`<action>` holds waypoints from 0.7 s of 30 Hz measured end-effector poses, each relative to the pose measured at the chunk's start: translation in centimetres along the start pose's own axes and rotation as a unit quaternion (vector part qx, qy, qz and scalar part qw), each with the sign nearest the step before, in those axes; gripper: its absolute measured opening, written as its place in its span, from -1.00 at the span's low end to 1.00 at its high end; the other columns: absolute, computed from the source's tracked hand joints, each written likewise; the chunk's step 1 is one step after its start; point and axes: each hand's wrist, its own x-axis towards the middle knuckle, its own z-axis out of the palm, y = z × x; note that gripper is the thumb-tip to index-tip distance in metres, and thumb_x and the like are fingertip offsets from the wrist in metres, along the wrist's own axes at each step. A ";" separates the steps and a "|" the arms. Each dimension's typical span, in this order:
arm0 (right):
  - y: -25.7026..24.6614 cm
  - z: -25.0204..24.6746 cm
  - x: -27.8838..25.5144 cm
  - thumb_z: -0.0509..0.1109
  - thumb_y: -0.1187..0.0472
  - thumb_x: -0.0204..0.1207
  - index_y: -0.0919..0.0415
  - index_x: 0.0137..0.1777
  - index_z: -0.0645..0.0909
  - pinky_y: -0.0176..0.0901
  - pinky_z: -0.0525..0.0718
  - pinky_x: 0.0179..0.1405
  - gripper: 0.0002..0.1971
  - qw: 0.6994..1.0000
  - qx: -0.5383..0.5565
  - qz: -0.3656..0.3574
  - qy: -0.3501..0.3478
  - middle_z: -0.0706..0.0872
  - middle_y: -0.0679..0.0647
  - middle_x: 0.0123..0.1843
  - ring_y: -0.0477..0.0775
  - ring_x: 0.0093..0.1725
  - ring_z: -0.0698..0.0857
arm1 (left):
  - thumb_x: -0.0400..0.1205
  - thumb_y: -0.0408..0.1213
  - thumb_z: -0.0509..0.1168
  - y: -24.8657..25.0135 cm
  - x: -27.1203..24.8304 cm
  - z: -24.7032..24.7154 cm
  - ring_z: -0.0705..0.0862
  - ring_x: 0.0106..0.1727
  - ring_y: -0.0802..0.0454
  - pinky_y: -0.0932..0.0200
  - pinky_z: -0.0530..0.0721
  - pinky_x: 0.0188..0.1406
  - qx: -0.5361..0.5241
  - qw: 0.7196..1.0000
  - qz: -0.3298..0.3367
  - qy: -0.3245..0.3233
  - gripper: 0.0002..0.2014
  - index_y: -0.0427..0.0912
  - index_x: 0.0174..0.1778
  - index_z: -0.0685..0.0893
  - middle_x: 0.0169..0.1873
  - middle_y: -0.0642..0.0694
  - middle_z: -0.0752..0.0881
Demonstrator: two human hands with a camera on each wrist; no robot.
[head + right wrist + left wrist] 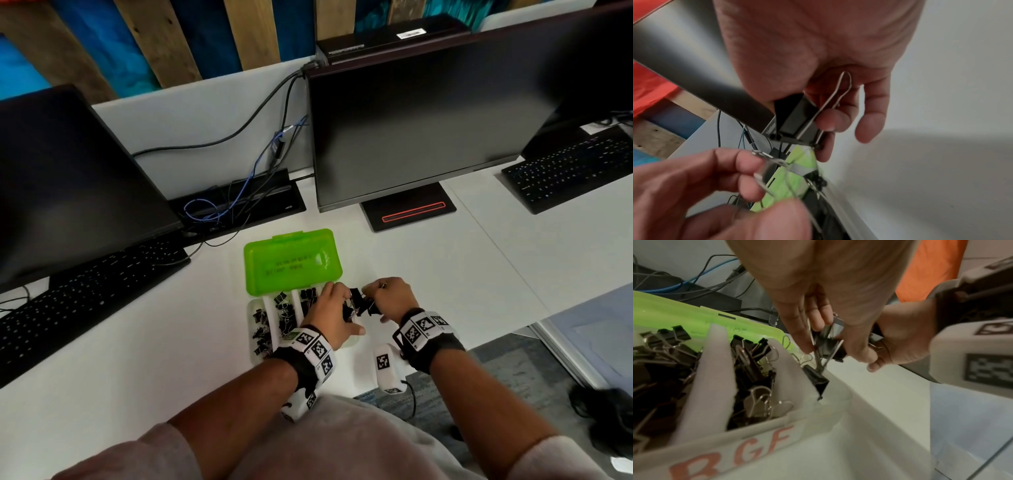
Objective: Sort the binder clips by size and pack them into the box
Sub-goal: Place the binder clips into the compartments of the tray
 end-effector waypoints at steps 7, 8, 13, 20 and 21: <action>-0.8 1.5 0.8 0.39 0.13 0.44 0.10 -0.26 0.71 0.05 0.78 -0.25 -0.88 0.996 -0.059 -0.073 -0.008 0.79 0.09 -0.25 0.17 -0.22 0.78 | 0.48 -0.26 0.44 -0.7 -0.7 -0.5 0.65 -0.02 -0.13 0.06 0.61 -0.07 0.091 0.995 0.041 -0.027 -0.77 -0.11 -0.08 0.51 -0.01 -0.08 0.59; -0.8 1.7 0.8 0.38 0.16 0.44 0.08 -0.25 0.70 0.05 0.77 -0.16 -0.90 0.994 -0.066 -0.083 -0.011 0.78 0.07 -0.25 0.15 -0.20 0.77 | 0.48 -0.30 0.43 -0.8 -0.7 -0.6 0.65 -0.03 -0.12 0.08 0.61 -0.08 0.097 0.994 0.043 -0.033 -0.81 -0.12 -0.10 0.54 -0.03 -0.08 0.60; -0.9 2.6 1.1 0.34 0.13 0.44 0.00 -0.24 0.67 -0.04 0.73 -0.06 -0.91 0.984 -0.135 -0.112 -0.021 0.80 0.07 -0.17 0.09 -0.16 0.74 | 0.53 -0.31 0.37 -1.4 -1.0 -1.0 0.67 -0.02 -0.09 0.05 0.67 0.01 0.112 0.990 0.062 -0.055 -0.92 -0.14 -0.09 0.68 -0.04 -0.10 0.68; -0.6 3.4 0.8 0.42 -0.05 0.43 -0.07 0.11 0.69 -0.02 0.68 0.10 -0.73 0.958 -0.222 -0.163 -0.075 0.77 0.00 0.09 0.08 0.08 0.72 | 0.52 -0.27 0.41 -3.1 -1.0 -3.6 0.61 -0.08 0.01 0.12 0.62 -0.01 0.030 0.996 0.054 0.064 -0.87 -0.12 -0.08 0.60 -0.04 0.00 0.57; -0.6 3.3 0.8 0.43 -0.09 0.42 -0.07 0.22 0.63 0.00 0.67 0.13 -0.63 0.954 -0.240 -0.165 -0.068 0.74 0.00 0.14 0.09 0.12 0.70 | 0.53 -0.30 0.40 -3.4 -0.8 -3.9 0.62 0.00 -0.01 0.10 0.62 0.07 0.027 0.995 0.048 0.078 -0.80 -0.12 0.04 0.58 0.06 -0.03 0.57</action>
